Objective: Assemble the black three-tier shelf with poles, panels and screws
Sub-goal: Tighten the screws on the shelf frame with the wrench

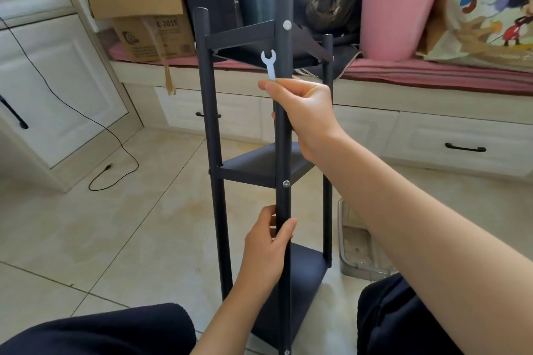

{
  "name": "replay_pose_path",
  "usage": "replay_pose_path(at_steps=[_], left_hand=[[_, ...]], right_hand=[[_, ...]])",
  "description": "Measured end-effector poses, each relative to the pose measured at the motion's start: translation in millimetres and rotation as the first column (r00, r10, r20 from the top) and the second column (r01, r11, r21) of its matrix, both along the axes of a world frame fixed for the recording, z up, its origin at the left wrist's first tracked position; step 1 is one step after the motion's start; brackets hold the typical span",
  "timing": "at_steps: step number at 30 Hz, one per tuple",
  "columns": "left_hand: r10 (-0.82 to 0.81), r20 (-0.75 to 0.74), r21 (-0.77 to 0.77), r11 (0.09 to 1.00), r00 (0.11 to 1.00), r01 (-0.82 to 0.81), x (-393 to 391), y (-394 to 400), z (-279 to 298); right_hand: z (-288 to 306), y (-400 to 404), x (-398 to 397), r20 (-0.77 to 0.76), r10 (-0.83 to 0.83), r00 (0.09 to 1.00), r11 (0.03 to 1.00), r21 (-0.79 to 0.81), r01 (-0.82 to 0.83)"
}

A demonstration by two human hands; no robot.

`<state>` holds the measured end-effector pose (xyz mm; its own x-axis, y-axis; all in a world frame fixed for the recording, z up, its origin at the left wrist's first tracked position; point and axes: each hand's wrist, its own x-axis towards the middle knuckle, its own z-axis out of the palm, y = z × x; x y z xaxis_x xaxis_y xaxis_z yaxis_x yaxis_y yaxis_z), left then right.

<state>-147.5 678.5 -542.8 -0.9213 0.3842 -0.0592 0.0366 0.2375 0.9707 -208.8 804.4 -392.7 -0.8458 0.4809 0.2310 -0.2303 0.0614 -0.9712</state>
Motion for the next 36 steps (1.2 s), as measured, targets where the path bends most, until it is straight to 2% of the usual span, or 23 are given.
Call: replay_pose_path(at_steps=[8, 12, 16, 19, 23, 26, 30, 36], left_hand=[[0.060, 0.048, 0.102, 0.993, 0.997, -0.065, -6.4, 11.5, -9.9], [0.092, 0.020, 0.108, 0.990, 0.996, -0.094, -12.5, 12.4, -17.0], [0.114, -0.028, 0.070, 0.991, 0.993, -0.111, -21.6, 6.4, -20.7], [0.124, -0.064, 0.057, 0.991, 0.990, -0.120, -25.4, 3.6, -21.8], [0.126, -0.075, 0.053, 0.991, 0.989, -0.123, -30.8, 2.8, -24.0], [0.134, -0.086, 0.044, 0.990, 0.987, -0.131, -33.5, 3.2, -25.2], [0.124, -0.093, 0.036, 0.992, 0.988, -0.121, -34.3, 5.5, -26.2], [0.128, -0.105, 0.001, 0.992, 0.986, -0.129, -45.3, 0.2, -25.6]], right_hand=[[-2.1, 11.9, 1.6, 0.047, -0.008, 0.999, 0.999, 0.053, 0.005], [-7.4, 20.5, 8.7, 0.073, -0.026, 0.997, 0.992, 0.126, 0.016], [-20.6, 37.6, 18.2, 0.122, -0.114, 0.986, 0.979, 0.181, 0.091], [-36.9, 50.3, 24.6, 0.228, -0.140, 0.964, 0.972, 0.218, 0.089], [-70.3, 53.9, 41.0, 0.420, -0.119, 0.900, 0.934, 0.354, -0.042], [-99.2, 52.8, 57.6, 0.481, -0.058, 0.875, 0.930, 0.345, -0.128], [-136.7, 41.3, 66.9, 0.528, -0.079, 0.845, 0.955, 0.282, -0.087], [-161.6, 22.5, 65.6, 0.538, -0.034, 0.842, 0.952, 0.275, -0.137]])
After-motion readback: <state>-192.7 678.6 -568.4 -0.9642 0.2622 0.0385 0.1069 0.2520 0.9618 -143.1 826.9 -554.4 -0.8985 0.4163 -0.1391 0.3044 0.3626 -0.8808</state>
